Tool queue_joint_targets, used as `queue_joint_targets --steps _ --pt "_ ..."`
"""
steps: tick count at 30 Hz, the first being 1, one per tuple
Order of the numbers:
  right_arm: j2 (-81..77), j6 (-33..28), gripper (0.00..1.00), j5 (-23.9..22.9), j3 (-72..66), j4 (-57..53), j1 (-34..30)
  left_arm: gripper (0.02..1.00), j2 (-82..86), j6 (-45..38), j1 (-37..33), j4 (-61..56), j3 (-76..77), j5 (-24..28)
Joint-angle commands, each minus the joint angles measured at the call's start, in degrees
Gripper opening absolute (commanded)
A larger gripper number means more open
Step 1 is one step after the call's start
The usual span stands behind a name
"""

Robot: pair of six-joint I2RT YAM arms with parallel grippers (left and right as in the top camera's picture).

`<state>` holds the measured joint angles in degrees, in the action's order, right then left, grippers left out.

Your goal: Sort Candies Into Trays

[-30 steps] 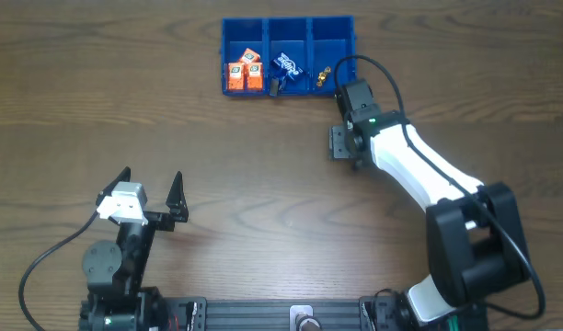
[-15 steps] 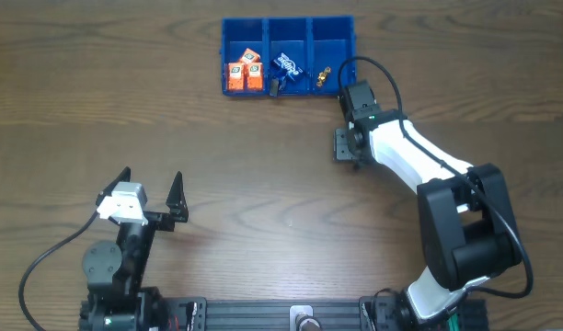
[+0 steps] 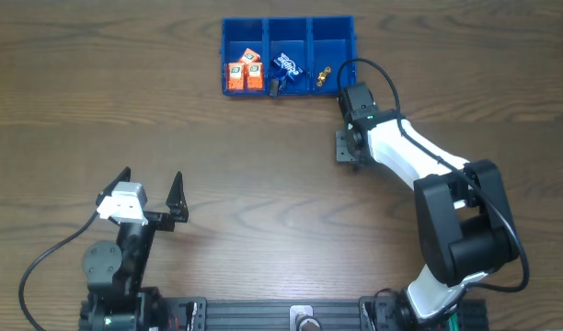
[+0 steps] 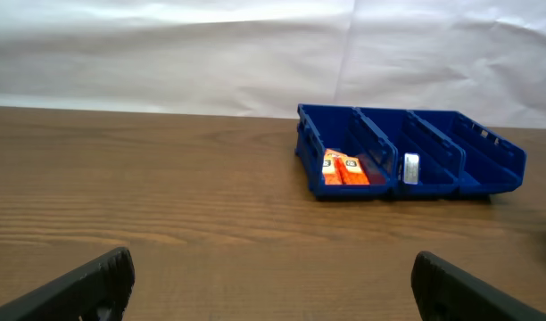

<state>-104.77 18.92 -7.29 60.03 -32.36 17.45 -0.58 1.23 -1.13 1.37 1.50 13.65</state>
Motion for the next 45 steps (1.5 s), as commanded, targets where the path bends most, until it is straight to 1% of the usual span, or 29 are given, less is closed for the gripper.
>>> queue_joint_targets --steps 1,2,3,10,14,19,22,25,27,30,35,37,40,45 --pt "-0.72 0.15 0.384 -0.55 0.02 -0.9 -0.66 0.998 0.37 -0.63 -0.35 1.77 -1.2 1.25" --pt "-0.72 0.15 0.36 -0.55 0.02 -0.98 -0.66 0.998 0.37 -0.63 -0.35 1.75 -1.2 1.25" --pt "-0.72 0.13 0.308 -0.57 0.02 -1.16 -0.66 0.998 0.37 -0.63 -0.35 1.75 -1.2 1.25" --pt "-0.72 0.15 0.174 -0.7 0.02 -1.42 -0.66 0.998 0.37 -0.63 -0.35 1.75 -1.2 1.25" --pt "-0.72 0.15 0.115 -0.76 0.02 -1.38 -0.66 0.998 0.35 -0.63 -0.35 1.75 -1.2 1.25" --pt "-0.02 0.15 0.099 -0.72 0.9 -1.38 -0.66 0.996 0.37 -0.61 -0.35 1.77 -1.2 1.25" --pt "3.39 0.11 0.097 -0.74 4.61 -3.39 -0.57 0.996 0.37 -0.63 -0.35 1.75 -1.2 1.25" --pt "7.1 -0.63 0.093 -0.7 10.88 -4.85 -0.59 0.998 0.37 -0.63 -0.35 1.75 -1.2 1.25" --pt "7.58 -1.33 0.088 -0.74 19.15 -6.1 -0.59 0.998 0.37 -0.63 -0.35 1.75 -1.2 1.25" --pt "5.64 -3.21 0.086 -1.33 28.26 -4.9 -0.59 0.998 0.37 -0.63 -0.35 1.77 -1.2 1.25" --pt "-0.81 -5.95 0.088 -4.72 38.69 0.46 -0.59 0.998 0.37 -0.63 -0.35 1.75 -1.18 1.25" --pt "-3.28 -6.01 0.088 -5.62 40.41 2.6 -0.57 0.998 0.37 -0.63 -0.35 1.75 -1.18 1.25" --pt "-6.78 -6.88 0.088 -5.55 41.16 5.14 -0.37 0.998 0.37 -0.63 -0.35 1.75 -1.18 1.25" --pt "-11.52 -6.84 0.091 -5.75 41.16 6.45 -0.37 0.998 0.37 -0.63 -0.35 1.77 -1.2 1.25"
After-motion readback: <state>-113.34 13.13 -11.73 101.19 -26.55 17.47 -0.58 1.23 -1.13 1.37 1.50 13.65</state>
